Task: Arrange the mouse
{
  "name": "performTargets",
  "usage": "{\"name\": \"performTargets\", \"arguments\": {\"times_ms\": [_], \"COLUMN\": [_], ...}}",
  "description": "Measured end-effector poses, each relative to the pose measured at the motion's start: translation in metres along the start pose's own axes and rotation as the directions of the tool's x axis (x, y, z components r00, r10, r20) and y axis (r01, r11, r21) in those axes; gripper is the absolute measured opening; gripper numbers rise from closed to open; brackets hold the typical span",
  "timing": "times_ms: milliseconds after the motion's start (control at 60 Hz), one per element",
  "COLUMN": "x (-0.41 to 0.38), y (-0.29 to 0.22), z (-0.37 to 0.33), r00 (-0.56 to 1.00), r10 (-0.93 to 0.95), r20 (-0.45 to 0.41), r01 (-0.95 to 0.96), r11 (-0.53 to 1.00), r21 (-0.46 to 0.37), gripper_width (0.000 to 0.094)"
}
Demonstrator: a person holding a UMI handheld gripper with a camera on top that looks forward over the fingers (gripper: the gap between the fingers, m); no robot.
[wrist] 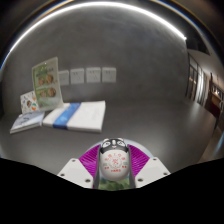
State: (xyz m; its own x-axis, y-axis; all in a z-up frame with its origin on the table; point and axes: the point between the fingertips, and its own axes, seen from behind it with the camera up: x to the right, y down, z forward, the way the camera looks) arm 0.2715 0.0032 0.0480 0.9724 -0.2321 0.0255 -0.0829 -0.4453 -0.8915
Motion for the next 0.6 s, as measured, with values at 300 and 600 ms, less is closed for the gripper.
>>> {"name": "performTargets", "arguments": {"times_ms": [300,600], "x": [0.012,0.042], "y": [0.048,0.049], "z": [0.024,-0.056], "r00": [0.988,0.972], "r10": [-0.056,-0.038], "r20": [0.144,0.232], "r01": [0.068,0.049], "r11": [0.995,0.998], "r21": [-0.073,-0.039], "gripper_width": [0.0553,0.0845]}}
